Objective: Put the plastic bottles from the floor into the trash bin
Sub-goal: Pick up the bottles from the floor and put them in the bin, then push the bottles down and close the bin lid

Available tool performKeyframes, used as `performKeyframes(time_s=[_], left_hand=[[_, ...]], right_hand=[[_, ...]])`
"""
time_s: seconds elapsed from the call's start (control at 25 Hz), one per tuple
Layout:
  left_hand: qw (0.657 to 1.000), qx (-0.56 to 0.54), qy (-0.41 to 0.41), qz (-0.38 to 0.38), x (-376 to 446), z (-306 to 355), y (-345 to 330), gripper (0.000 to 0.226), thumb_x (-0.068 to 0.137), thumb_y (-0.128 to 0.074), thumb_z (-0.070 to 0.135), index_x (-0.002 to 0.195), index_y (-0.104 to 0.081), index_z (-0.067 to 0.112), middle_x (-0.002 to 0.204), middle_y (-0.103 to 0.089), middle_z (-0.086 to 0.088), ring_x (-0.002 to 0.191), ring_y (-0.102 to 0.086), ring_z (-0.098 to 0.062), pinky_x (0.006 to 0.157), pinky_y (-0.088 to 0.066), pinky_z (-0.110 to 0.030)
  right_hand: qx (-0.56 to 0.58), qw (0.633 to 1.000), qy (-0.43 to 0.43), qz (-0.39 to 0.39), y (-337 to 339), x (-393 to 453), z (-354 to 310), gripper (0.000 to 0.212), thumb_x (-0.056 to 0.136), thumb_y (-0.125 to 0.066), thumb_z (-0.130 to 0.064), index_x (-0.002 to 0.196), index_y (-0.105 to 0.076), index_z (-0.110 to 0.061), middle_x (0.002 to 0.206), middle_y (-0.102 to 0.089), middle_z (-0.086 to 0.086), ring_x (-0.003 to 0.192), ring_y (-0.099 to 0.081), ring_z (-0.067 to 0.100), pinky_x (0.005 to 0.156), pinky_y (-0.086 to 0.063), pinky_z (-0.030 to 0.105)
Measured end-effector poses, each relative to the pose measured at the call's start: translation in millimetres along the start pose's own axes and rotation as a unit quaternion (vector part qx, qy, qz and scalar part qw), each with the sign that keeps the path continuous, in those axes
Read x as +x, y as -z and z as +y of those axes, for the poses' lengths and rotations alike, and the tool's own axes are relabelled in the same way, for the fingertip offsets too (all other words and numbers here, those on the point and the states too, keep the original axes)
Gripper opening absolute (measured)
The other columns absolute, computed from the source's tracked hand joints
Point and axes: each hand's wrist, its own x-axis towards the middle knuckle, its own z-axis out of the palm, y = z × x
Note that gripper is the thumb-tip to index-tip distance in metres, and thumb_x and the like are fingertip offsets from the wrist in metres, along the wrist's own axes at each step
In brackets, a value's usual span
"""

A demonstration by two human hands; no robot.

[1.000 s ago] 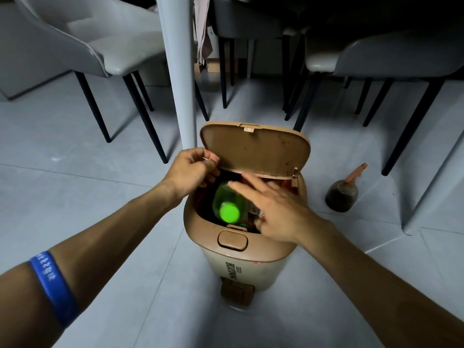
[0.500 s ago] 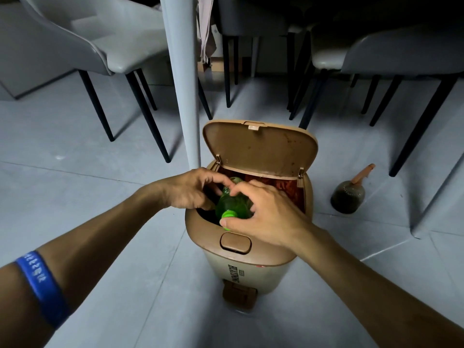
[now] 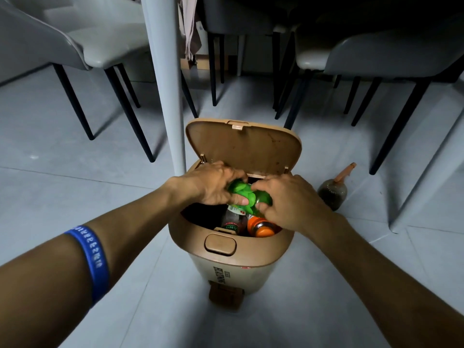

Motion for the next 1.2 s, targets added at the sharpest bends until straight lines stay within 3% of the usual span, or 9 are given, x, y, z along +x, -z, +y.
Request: performKeyframes(time_s=[0.12, 0.28, 0.48, 0.6, 0.72, 0.84, 0.96, 1.12, 1.2], left_hand=[[0.999, -0.018, -0.007, 0.035, -8, 0, -1, 0.065, 0.075, -0.067, 0.058, 0.131, -0.051, 0.03, 0.134, -0.058, 0.003, 0.124, -0.053, -0.022, 0.105, -0.043, -0.042], [0.988, -0.004, -0.015, 0.154, -32, -9, -4, 0.03, 0.083, -0.058, 0.041, 0.11, -0.063, 0.028, 0.112, -0.069, 0.001, 0.102, -0.064, -0.024, 0.088, -0.053, -0.039], [0.865, -0.203, 0.071, 0.453, -63, -3, 13, 0.01, 0.078, -0.055, 0.021, 0.086, -0.06, 0.018, 0.068, -0.06, 0.001, 0.062, -0.057, -0.024, 0.062, -0.05, -0.034], [0.776, -0.299, 0.135, 0.539, -73, 0, 20, 0.016, 0.084, -0.053, 0.018, 0.1, -0.053, 0.017, 0.085, -0.058, -0.004, 0.075, -0.053, -0.018, 0.07, -0.049, -0.04], [0.785, -0.431, 0.134, 0.424, -62, -8, 29, 0.04, 0.094, -0.046, 0.034, 0.134, -0.045, 0.031, 0.141, -0.051, -0.001, 0.128, -0.046, -0.014, 0.109, -0.039, -0.038], [0.779, -0.504, 0.095, 0.361, -63, -7, 31, 0.045, 0.098, -0.034, 0.044, 0.121, -0.065, 0.023, 0.127, -0.065, 0.0, 0.119, -0.056, -0.005, 0.109, -0.036, -0.027], [0.823, -0.457, 0.067, 0.33, -85, -13, 19, 0.046, 0.1, -0.041, 0.034, 0.092, -0.075, 0.004, 0.101, -0.074, -0.009, 0.088, -0.065, 0.0, 0.09, -0.042, -0.016], [0.931, -0.316, 0.024, 0.18, -95, -37, -29, 0.038, 0.093, -0.056, 0.032, 0.13, -0.062, 0.025, 0.15, -0.046, 0.01, 0.143, -0.032, -0.002, 0.12, -0.021, -0.029], [0.939, -0.307, 0.044, 0.15, -94, -41, -45, 0.053, 0.093, -0.053, 0.042, 0.144, -0.041, 0.038, 0.16, -0.021, 0.022, 0.149, -0.007, 0.003, 0.123, -0.006, -0.03]], right_hand=[[0.123, 0.989, -0.035, -0.069, 5, -3, 9, 0.037, 0.079, -0.069, -0.017, 0.115, -0.064, -0.025, 0.114, -0.061, 0.003, 0.101, -0.055, 0.022, 0.079, -0.045, 0.03], [0.073, 0.991, -0.044, -0.104, 2, 0, 11, 0.029, 0.08, -0.069, -0.018, 0.106, -0.06, -0.026, 0.109, -0.059, 0.003, 0.101, -0.055, 0.024, 0.082, -0.051, 0.038], [0.156, 0.969, -0.076, 0.179, 17, -31, 25, 0.012, 0.081, -0.058, -0.022, 0.078, -0.068, -0.016, 0.067, -0.069, 0.004, 0.063, -0.064, 0.022, 0.064, -0.054, 0.035], [0.234, 0.893, -0.222, 0.312, 33, -35, 50, 0.018, 0.085, -0.051, -0.023, 0.079, -0.063, -0.011, 0.074, -0.067, 0.008, 0.069, -0.065, 0.026, 0.069, -0.057, 0.046], [0.426, 0.846, -0.225, 0.227, 37, -24, 43, 0.032, 0.09, -0.044, -0.038, 0.115, -0.058, -0.025, 0.114, -0.063, -0.001, 0.106, -0.059, 0.018, 0.09, -0.05, 0.041], [0.517, 0.82, -0.169, 0.18, 41, -17, 20, 0.038, 0.093, -0.034, -0.042, 0.104, -0.068, -0.03, 0.115, -0.068, -0.002, 0.111, -0.058, 0.013, 0.092, -0.043, 0.033], [0.472, 0.856, -0.142, 0.153, 37, -27, 16, 0.039, 0.095, -0.042, -0.039, 0.088, -0.075, -0.019, 0.1, -0.073, -0.002, 0.099, -0.062, 0.007, 0.093, -0.042, 0.017], [0.213, 0.976, -0.05, 0.002, -3, -43, 26, 0.057, 0.079, -0.044, -0.062, 0.127, -0.058, -0.035, 0.143, -0.049, -0.011, 0.134, -0.038, 0.007, 0.113, -0.031, 0.039], [0.144, 0.989, -0.031, -0.015, -15, -46, 31, 0.066, 0.081, -0.038, -0.066, 0.139, -0.044, -0.037, 0.155, -0.033, -0.01, 0.144, -0.023, 0.01, 0.118, -0.021, 0.046]])
